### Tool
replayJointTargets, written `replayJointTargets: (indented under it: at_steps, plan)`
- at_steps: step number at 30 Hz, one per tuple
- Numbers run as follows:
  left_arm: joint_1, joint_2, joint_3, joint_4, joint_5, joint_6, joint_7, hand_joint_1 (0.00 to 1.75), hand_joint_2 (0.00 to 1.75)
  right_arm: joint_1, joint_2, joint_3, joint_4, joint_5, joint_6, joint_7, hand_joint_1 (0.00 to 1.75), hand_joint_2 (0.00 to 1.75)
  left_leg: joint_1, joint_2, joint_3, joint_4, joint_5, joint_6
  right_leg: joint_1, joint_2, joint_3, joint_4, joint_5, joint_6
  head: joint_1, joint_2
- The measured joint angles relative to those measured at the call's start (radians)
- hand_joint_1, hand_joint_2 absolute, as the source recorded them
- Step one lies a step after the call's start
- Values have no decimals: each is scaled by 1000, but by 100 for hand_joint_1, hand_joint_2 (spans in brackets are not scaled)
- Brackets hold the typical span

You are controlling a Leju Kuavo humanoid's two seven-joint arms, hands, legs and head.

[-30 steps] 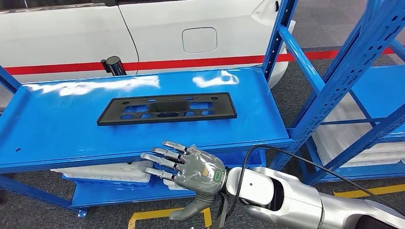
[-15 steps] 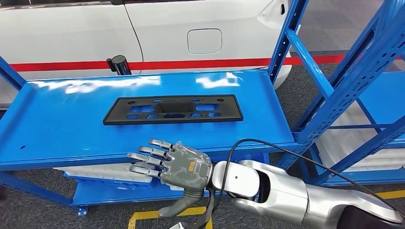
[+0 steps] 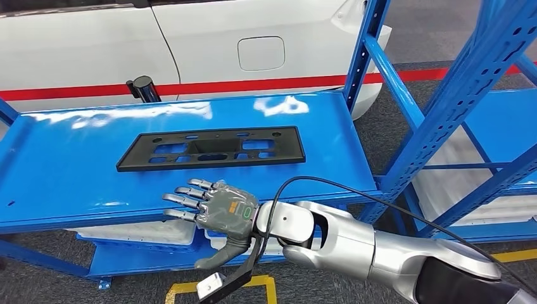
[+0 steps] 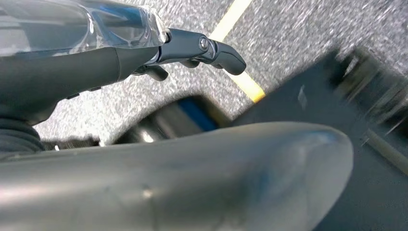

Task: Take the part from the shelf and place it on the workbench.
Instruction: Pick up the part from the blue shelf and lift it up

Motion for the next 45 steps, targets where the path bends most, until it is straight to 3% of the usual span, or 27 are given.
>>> replayJointTargets:
  at_steps: [2, 6, 8, 10, 11, 12, 13, 15, 17, 20, 22, 25, 26, 27, 28, 29, 31, 33, 35, 37, 38, 40, 42, 43, 45]
  plan:
    - [-6, 0, -3, 0, -4, -2, 1, 0, 0, -18, 16, 2, 44, -10, -7, 0, 0, 0, -7, 0, 40, -88, 28, 9, 3, 2, 0, 1, -3, 5, 1, 0]
    - [-10, -3, -8, 0, -13, -11, 6, 0, 0, -49, 48, 3, 145, -26, -15, 3, 0, 0, -6, -3, 47, -105, 32, 20, 1, 0, -6, 15, -18, 22, 2, 0]
    - [-14, -5, -10, 0, -15, -12, 9, 0, 0, -65, 59, 3, 192, -33, -20, 5, 0, 0, -2, -2, 50, -109, 34, 27, -1, -2, -46, 103, -68, 30, 3, 0]
    - [-17, -7, -13, 0, -16, -13, 11, 0, 0, -75, 70, 3, 246, -43, -27, 8, 0, 0, -2, -2, 51, -109, 33, 31, -3, -2, -115, 245, -126, 35, 4, 0]
    - [-18, -8, -14, 0, -16, -14, 12, 0, 0, -78, 74, 3, 273, -48, -30, 11, 0, 0, -2, -2, 51, -108, 33, 32, -5, -2, -141, 292, -136, 36, 4, 0]
    - [-18, -8, -15, 0, -17, -15, 13, 0, 0, -81, 78, 3, 298, -54, -33, 14, 0, 0, -2, -3, 52, -108, 32, 32, -6, -2, -149, 299, -126, 37, 4, 0]
    - [-17, -8, -17, 0, -17, -15, 13, 0, 0, -86, 81, 3, 321, -59, -37, 17, 0, 0, -2, -4, 53, -108, 31, 31, -7, -2, -135, 263, -97, 37, 4, 0]
    - [-18, -10, -20, 0, -18, -15, 13, 0, 0, -100, 85, 2, 359, -67, -45, 23, 0, 0, -1, -6, 58, -108, 28, 26, -9, -3, -68, 118, -25, 36, 4, 0]
    - [-19, -10, -22, 0, -19, -15, 13, 0, 0, -115, 91, 0, 393, -75, -56, 30, 0, 0, -4, -6, 59, -106, 25, 17, -6, -3, -23, 19, 9, 31, 4, 0]
    - [-19, -11, -23, 0, -19, -15, 13, 0, 0, -124, 96, -5, 440, -86, -70, 45, 0, 0, -3, -6, 58, -108, 24, 2, -2, -2, -17, 3, 12, 17, 3, 0]
    - [-19, -12, -23, 0, -19, -15, 13, 0, 0, -128, 97, -11, 464, -91, -78, 57, 0, 0, -1, -4, 42, -72, -2, -7, -6, -3, -14, -2, 15, 6, 2, 0]
    - [-18, -12, -24, 0, -19, -14, 13, 0, 0, -135, 98, -23, 497, -100, -93, 74, 0, 0, 1, -1, -50, 128, -92, -19, -6, -3, -13, -3, 15, -2, 1, 0]
    - [-17, -12, -24, 0, -19, -14, 13, 0, 0, -136, 98, -25, 508, -101, -96, 78, 0, 0, 2, 0, -79, 187, -109, -20, -5, -3, -13, -2, 15, -3, 2, 0]
    - [-16, -12, -25, 0, -19, -14, 13, 0, 0, -136, 98, -26, 518, -102, -97, 83, 0, 0, 1, 0, -93, 211, -108, -19, -3, -3, -12, -2, 14, -3, 2, 0]
    - [-15, -12, -25, 0, -19, -14, 13, 0, 0, -136, 98, -28, 527, -101, -98, 87, 0, 0, 1, 0, -85, 190, -87, -16, -2, -1, -11, -2, 14, -3, 2, 0]
    - [-15, -12, -25, 0, -19, -13, 13, 0, 0, -138, 98, -30, 534, -101, -98, 91, 0, 0, 0, 0, -58, 129, -52, -11, -1, 0, -9, -2, 13, -3, 2, 0]
    - [-17, -12, -26, 0, -19, -13, 13, 0, 0, -144, 98, -32, 547, -94, -97, 100, 0, 87, -6, 0, 14, -26, 12, 4, 3, 2, -7, -2, 10, -1, 2, 0]
    - [-19, -12, -26, 0, -20, -13, 13, 0, 0, -153, 98, -32, 560, -81, -94, 112, 0, 175, -12, 0, 49, -102, 31, 13, 5, 3, -11, -1, 9, 3, 2, 0]
    - [-18, -13, -27, 0, -22, -13, 13, 0, 0, -156, 98, -31, 571, -65, -88, 127, 0, 175, -12, 0, 52, -109, 31, 18, 5, 3, -12, -2, 8, 11, 3, 0]
    - [-17, -14, -27, 0, -23, -13, 13, 0, 0, -160, 98, -31, 582, -51, -80, 139, 0, 175, -8, 0, 57, -117, 35, 26, 4, 2, -21, 24, -13, 21, 4, 0]
    - [-18, -14, -27, 0, -23, -13, 13, 0, 0, -162, 98, -31, 587, -45, -76, 144, 0, 175, -5, 1, 60, -120, 37, 30, 3, 1, -38, 65, -38, 25, 4, 0]
    - [-20, -16, -27, 0, -24, -13, 13, 0, 0, -165, 98, -29, 600, -31, -65, 154, 0, 175, -4, 1, 62, -121, 37, 33, 0, 1, -103, 207, -105, 31, 5, 0]
    - [-20, -16, -27, 0, -24, -13, 14, 0, 0, -164, 98, -25, 614, -17, -52, 165, 0, 175, -3, 1, 63, -120, 36, 33, -5, 0, -158, 312, -134, 35, 5, 0]
    - [-19, -16, -27, 0, -24, -13, 14, 0, 0, -164, 98, -23, 620, -10, -46, 170, 0, 175, -2, 0, 63, -120, 35, 33, -7, 0, -159, 306, -118, 37, 5, 0]
    - [-18, -17, -27, 0, -25, -13, 16, 0, 0, -168, 98, -22, 633, 9, -31, 183, 0, 175, 1, -2, 67, -118, 32, 28, -13, -2, -101, 178, -43, 40, 5, 0]
